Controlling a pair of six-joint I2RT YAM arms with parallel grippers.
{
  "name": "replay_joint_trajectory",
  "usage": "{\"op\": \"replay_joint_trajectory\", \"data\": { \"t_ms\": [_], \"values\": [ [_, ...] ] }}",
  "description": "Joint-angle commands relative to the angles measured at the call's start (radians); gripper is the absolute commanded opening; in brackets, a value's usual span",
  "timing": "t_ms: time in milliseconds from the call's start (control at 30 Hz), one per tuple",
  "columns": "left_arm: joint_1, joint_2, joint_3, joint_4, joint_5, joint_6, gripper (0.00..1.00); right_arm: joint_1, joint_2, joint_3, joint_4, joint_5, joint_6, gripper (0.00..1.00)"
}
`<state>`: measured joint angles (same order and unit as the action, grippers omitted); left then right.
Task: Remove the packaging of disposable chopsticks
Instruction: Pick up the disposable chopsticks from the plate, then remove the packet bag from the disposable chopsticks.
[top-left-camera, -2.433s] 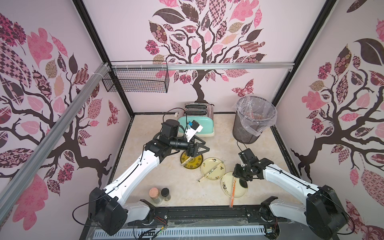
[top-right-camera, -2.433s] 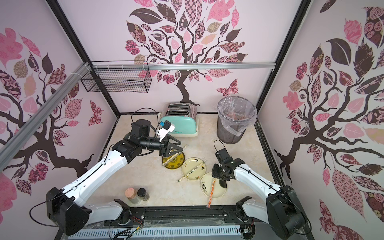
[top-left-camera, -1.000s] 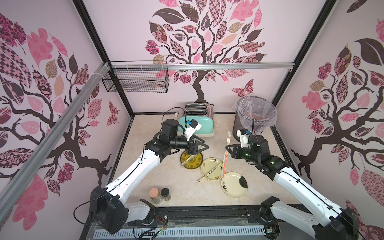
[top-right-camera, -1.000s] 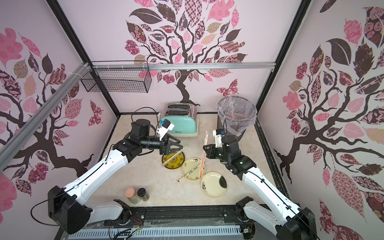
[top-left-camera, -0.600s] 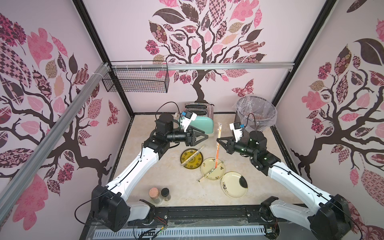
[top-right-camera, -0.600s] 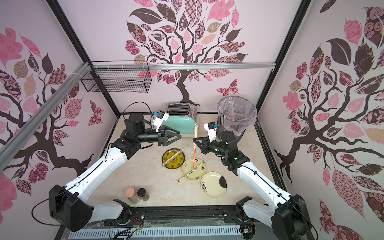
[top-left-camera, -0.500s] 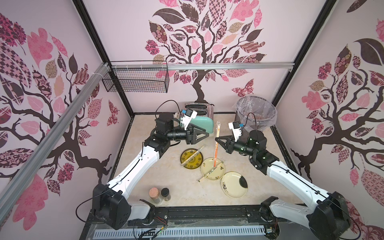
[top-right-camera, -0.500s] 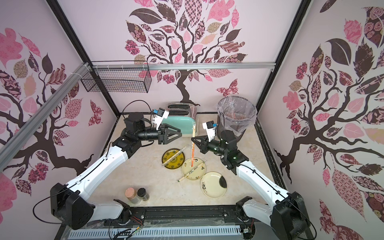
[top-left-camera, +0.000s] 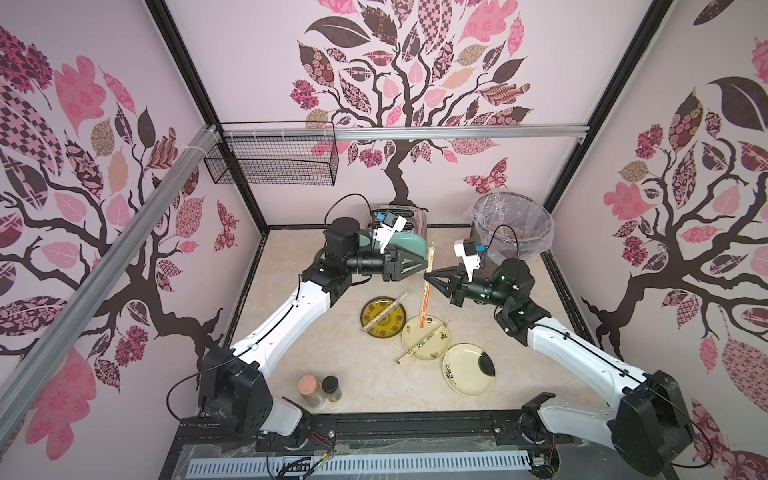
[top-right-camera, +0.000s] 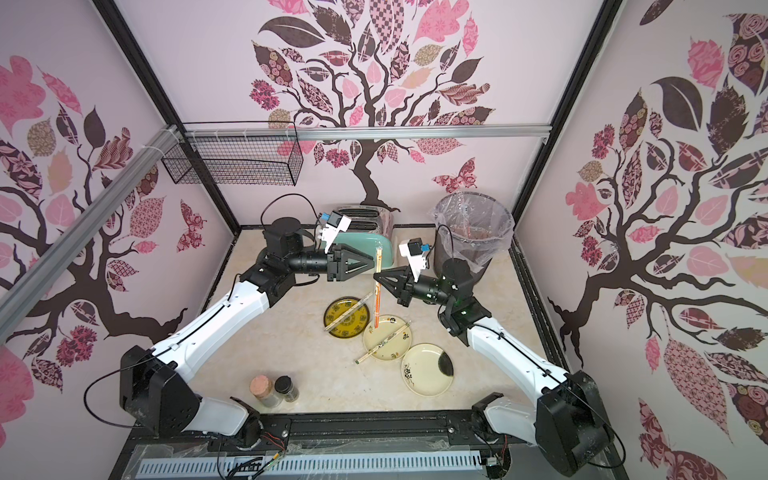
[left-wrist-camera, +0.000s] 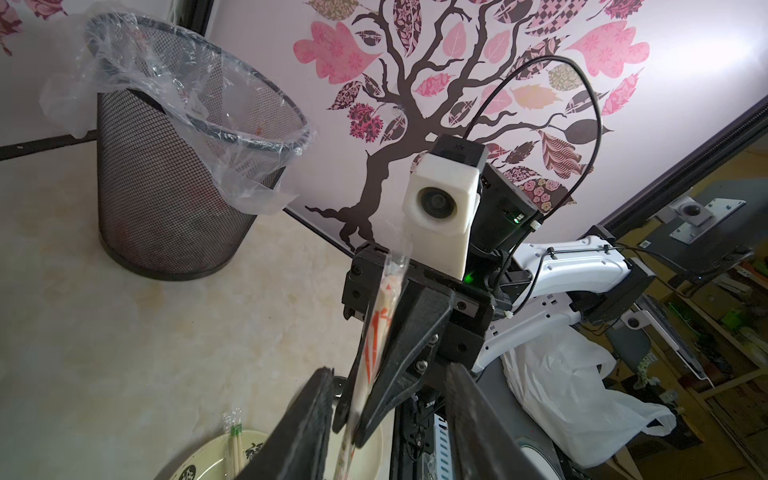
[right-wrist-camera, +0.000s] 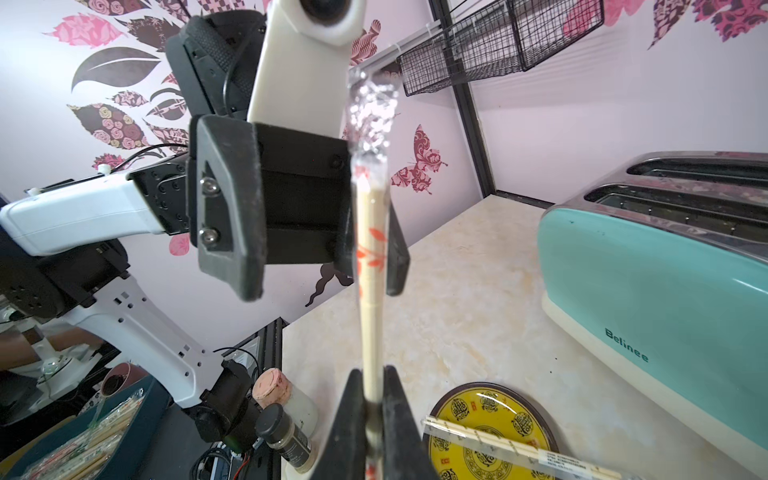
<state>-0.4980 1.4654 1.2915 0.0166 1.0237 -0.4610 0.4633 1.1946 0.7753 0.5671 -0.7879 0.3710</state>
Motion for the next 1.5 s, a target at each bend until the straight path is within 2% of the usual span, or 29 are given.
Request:
{"op": "replay_joint_trajectory", "data": {
  "t_ms": [0, 100, 400, 533, 567, 600, 633, 733, 833, 967, 1300, 1467],
  "values": [
    [-0.016, 0.015, 0.036, 0.021, 0.022, -0.010, 0.47, 0.010, 0.005, 0.019, 0.040, -0.040, 0.009, 0.00],
    [-0.019, 0.031, 0.046, 0.022, 0.019, -0.017, 0.39, 0.010, 0.008, 0.021, 0.042, -0.047, 0.014, 0.00],
    [-0.025, 0.036, 0.051, 0.054, 0.030, -0.046, 0.02, 0.018, 0.004, 0.018, 0.051, -0.047, 0.019, 0.00],
    [-0.025, 0.017, 0.052, 0.082, -0.017, -0.054, 0.00, 0.020, 0.002, 0.017, 0.047, -0.043, 0.021, 0.00],
    [-0.024, 0.008, 0.046, 0.082, -0.054, -0.052, 0.00, 0.020, 0.000, 0.013, 0.045, -0.041, 0.026, 0.12],
    [-0.024, -0.011, 0.038, 0.087, -0.092, -0.050, 0.00, 0.020, -0.001, 0.011, 0.040, -0.042, 0.034, 0.37],
    [-0.019, -0.024, 0.034, 0.091, -0.117, -0.042, 0.00, 0.021, -0.004, 0.007, 0.029, -0.044, 0.035, 0.47],
    [0.005, -0.052, 0.038, 0.096, -0.134, -0.034, 0.00, 0.018, -0.012, -0.027, 0.022, -0.065, 0.051, 0.58],
    [0.045, -0.065, 0.051, 0.092, -0.117, -0.042, 0.00, 0.019, -0.016, -0.081, 0.055, -0.093, 0.088, 0.56],
    [0.076, -0.068, 0.058, 0.092, -0.086, -0.041, 0.00, 0.019, 0.001, -0.139, 0.161, -0.146, 0.169, 0.46],
    [0.078, -0.037, 0.095, 0.078, -0.041, -0.009, 0.00, 0.026, 0.016, -0.118, 0.208, -0.188, 0.204, 0.50],
    [0.067, -0.013, 0.107, 0.095, -0.033, -0.023, 0.00, 0.032, 0.039, -0.085, 0.219, -0.193, 0.206, 0.47]
  ]
}}
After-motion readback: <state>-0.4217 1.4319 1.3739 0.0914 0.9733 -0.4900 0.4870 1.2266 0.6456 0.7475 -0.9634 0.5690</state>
